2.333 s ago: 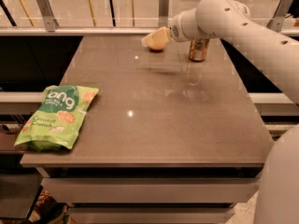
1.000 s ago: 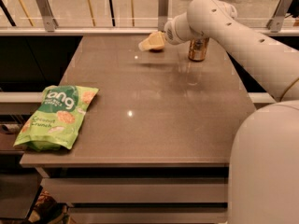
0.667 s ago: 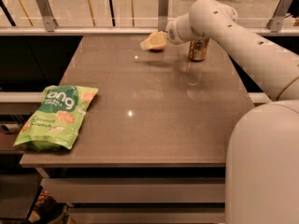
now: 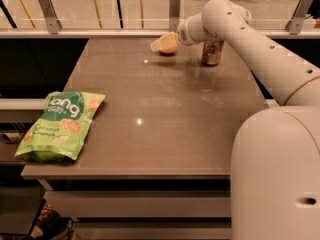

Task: Move orange near green rice chip bag

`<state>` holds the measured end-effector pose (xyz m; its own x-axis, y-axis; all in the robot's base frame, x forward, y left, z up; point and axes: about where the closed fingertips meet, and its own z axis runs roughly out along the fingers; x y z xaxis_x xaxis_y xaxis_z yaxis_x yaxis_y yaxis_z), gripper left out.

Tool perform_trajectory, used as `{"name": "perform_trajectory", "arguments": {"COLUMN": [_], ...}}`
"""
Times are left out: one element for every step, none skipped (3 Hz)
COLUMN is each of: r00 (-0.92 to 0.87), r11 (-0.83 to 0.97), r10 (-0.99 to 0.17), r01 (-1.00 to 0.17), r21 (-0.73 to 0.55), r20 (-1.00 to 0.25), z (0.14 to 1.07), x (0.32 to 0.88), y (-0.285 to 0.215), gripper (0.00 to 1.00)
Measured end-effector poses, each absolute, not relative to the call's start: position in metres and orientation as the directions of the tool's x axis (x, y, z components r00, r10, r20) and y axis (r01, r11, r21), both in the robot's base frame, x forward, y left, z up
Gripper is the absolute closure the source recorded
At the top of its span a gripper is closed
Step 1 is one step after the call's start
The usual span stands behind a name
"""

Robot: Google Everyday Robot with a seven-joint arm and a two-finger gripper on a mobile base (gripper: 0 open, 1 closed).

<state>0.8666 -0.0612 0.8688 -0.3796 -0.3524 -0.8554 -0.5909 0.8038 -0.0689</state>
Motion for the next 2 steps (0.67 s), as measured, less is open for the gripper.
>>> {"name": "perform_trajectory", "arguments": {"r00": [-0.378, -0.38], "r11": [0.777, 0.775], "r10": [-0.38, -0.382], "r01": [-0.625, -0.628], "r21": [-0.07, -0.069], "r20": [-0.845, -0.842], "z": [0.8634, 0.8622], "x": [0.8852, 0.8873], "y": [-0.0454, -0.0443], "gripper": [0.0, 0.0]}}
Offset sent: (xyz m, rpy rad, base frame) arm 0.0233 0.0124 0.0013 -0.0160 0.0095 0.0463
